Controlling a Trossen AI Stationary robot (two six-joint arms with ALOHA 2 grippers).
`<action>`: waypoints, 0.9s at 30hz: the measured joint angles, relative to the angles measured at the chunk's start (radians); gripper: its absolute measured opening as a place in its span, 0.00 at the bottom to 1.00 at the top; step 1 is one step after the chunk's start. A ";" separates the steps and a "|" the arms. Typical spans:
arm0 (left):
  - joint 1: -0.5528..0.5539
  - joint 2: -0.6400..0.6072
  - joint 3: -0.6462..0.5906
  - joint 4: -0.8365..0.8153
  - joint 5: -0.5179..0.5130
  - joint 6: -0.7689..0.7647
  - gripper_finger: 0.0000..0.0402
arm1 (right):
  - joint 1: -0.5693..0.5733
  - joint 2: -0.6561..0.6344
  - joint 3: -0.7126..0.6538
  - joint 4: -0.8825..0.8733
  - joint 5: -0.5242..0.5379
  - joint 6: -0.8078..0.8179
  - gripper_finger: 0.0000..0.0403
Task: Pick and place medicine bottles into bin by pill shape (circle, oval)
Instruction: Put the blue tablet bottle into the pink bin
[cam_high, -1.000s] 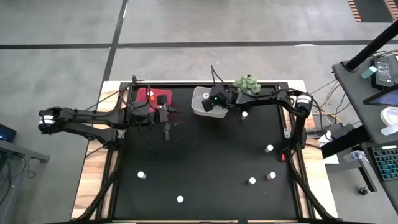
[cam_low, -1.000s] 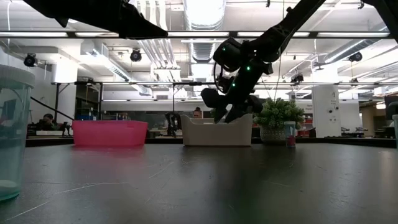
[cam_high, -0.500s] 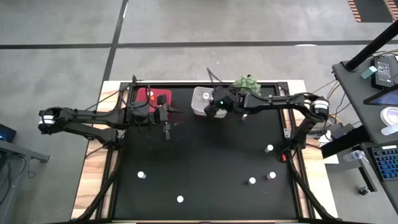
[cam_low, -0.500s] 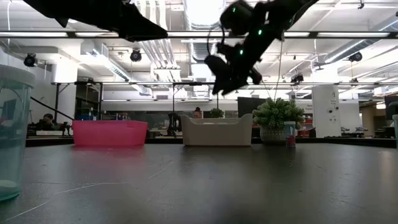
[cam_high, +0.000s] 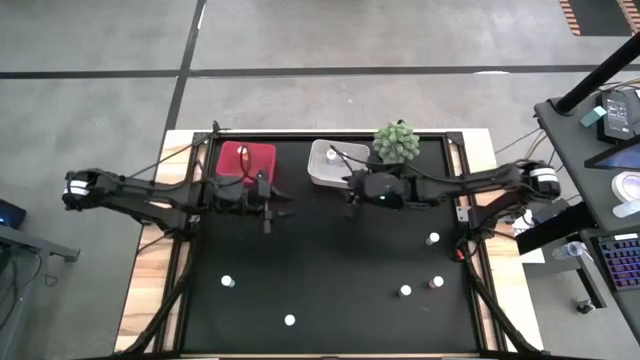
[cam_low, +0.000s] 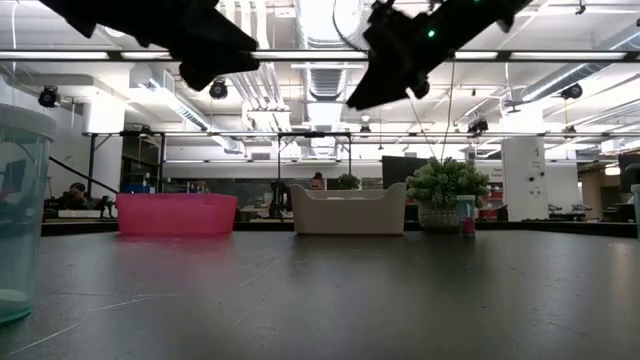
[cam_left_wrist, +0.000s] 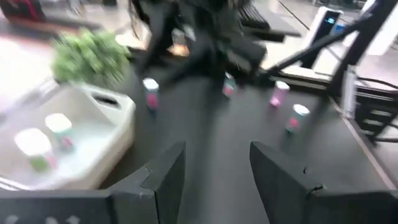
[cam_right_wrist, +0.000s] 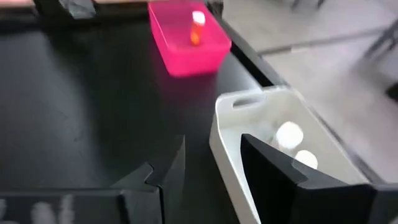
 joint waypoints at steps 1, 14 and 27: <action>-0.016 0.000 0.000 -0.022 0.000 -0.030 0.41 | 0.004 -0.020 -0.018 0.028 -0.004 -0.024 0.36; -0.102 0.096 0.065 -0.212 0.102 -0.541 0.41 | 0.002 -0.233 -0.227 0.336 -0.269 -0.217 0.36; -0.348 0.329 0.264 -0.347 0.313 -1.188 0.41 | 0.002 -0.280 -0.274 0.370 -0.279 -0.269 0.36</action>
